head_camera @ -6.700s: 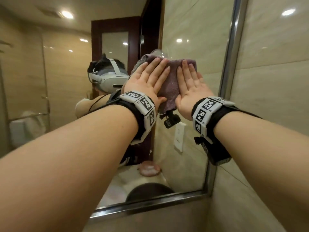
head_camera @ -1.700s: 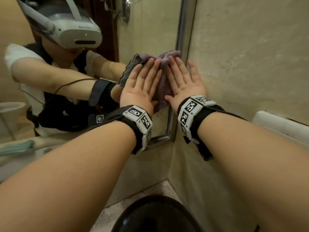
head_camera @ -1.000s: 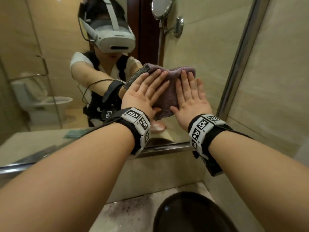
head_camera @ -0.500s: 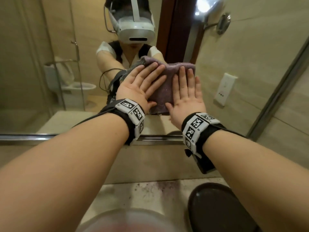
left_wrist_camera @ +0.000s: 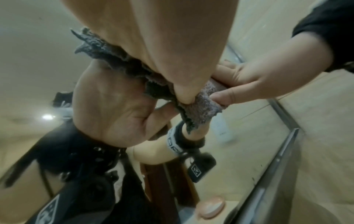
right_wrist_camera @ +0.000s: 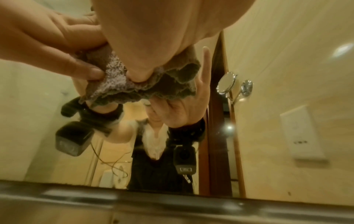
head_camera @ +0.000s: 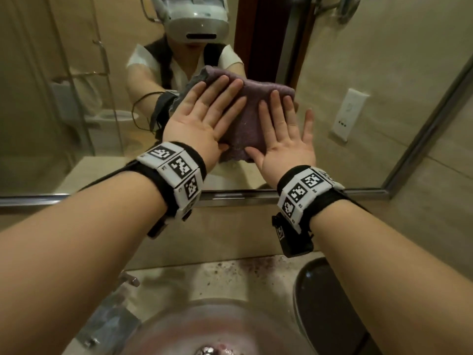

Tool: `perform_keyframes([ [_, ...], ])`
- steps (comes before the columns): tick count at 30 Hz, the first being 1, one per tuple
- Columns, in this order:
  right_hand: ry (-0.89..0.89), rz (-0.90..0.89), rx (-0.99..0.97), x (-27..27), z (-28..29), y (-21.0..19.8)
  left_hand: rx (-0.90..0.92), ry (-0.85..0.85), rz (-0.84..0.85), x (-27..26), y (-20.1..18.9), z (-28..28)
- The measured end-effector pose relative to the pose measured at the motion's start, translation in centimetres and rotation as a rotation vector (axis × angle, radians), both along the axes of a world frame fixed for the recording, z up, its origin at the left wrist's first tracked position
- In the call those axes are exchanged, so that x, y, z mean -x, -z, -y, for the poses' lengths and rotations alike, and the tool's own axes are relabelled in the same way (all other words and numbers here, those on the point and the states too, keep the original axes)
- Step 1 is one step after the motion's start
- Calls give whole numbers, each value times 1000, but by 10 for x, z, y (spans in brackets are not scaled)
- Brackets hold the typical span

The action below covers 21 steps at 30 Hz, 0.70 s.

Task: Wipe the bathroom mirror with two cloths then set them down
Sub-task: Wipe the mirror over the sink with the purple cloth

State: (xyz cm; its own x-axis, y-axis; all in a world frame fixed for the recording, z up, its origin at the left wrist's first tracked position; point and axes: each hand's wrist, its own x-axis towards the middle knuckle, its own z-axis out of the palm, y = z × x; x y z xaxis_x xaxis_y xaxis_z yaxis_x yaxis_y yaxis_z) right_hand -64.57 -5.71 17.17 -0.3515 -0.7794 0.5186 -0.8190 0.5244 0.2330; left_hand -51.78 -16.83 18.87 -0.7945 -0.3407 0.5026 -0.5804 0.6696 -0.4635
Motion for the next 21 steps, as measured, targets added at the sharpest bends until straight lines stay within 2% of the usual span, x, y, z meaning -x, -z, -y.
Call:
perform_keyframes([
  [7, -32, -44, 31, 22, -8, 4, -87, -3, -58, 19, 11, -13],
  [12, -44, -8, 72, 44, -25, 8, -104, 38, -85, 45, 16, -30],
  [15, 0, 17, 109, 58, -39, 10, -105, 68, -82, 67, 15, -46],
  [21, 152, 26, 60, 105, -78, 6, -95, 115, -67, 128, 13, -85],
])
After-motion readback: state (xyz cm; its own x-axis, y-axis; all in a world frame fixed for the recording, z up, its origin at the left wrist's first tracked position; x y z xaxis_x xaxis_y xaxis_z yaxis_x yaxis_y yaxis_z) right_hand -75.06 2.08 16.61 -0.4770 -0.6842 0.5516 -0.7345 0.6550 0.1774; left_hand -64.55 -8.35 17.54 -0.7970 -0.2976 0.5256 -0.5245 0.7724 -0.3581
